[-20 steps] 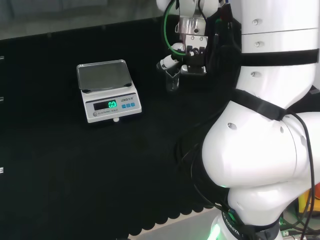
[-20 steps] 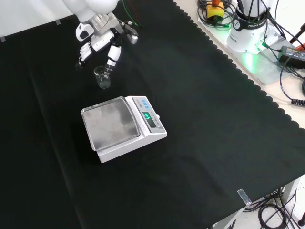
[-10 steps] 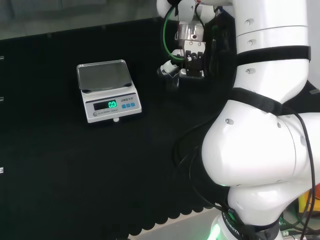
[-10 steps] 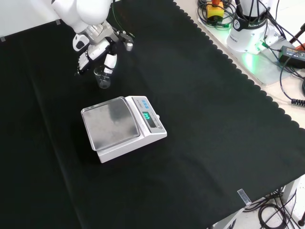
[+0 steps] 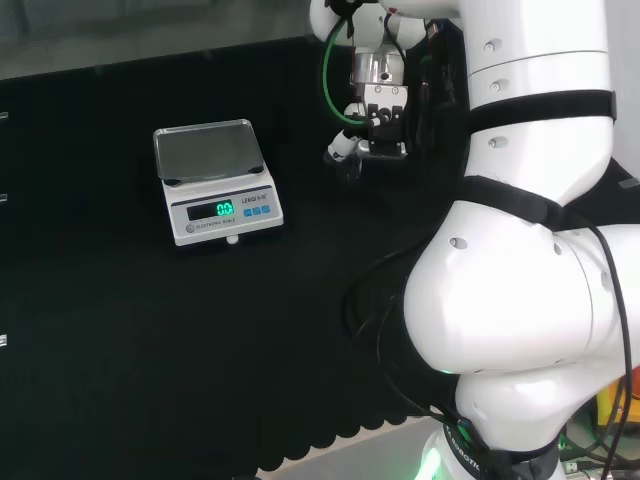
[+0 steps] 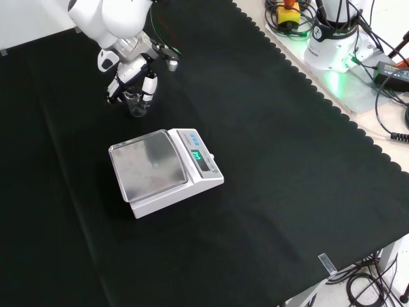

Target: Pick up the beaker.

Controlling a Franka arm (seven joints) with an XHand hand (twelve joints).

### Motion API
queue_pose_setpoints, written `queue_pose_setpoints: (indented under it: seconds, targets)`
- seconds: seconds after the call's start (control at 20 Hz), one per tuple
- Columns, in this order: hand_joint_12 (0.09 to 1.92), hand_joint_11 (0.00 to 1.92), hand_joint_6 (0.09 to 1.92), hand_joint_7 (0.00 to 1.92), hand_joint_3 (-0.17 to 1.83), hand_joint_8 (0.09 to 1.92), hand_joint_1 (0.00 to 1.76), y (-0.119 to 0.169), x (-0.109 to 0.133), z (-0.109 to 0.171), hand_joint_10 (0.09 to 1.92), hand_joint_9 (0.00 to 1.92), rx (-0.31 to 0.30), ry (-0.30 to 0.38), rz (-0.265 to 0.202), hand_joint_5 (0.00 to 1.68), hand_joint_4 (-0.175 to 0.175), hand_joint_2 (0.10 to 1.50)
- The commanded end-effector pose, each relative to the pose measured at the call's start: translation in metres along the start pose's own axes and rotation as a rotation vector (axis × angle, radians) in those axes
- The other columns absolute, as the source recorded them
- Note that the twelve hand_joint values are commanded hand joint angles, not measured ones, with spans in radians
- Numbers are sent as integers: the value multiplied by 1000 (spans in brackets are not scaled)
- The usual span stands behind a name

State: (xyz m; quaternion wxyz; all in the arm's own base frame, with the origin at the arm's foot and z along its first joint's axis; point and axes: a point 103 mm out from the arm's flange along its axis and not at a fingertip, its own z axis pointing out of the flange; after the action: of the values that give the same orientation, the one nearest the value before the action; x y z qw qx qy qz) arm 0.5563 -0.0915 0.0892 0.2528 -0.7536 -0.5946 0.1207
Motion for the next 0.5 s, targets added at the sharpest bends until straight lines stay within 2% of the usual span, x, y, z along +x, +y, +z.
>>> queue_pose_setpoints:
  seconds: [0.05, 0.2, 0.5]
  targets:
    - [1090, 1040, 87, 360, -175, 943, 968, 0, 1, -3, 815, 704, -9, -2, 20, 400, -171, 1095]
    - [995, 1228, 87, 429, -175, 966, 1070, -1, 1, -4, 741, 844, -29, 18, 23, 429, -175, 1117]
    - [871, 1376, 113, 615, -175, 955, 1147, -8, 8, -10, 621, 1049, -70, 20, 29, 555, -175, 1146]
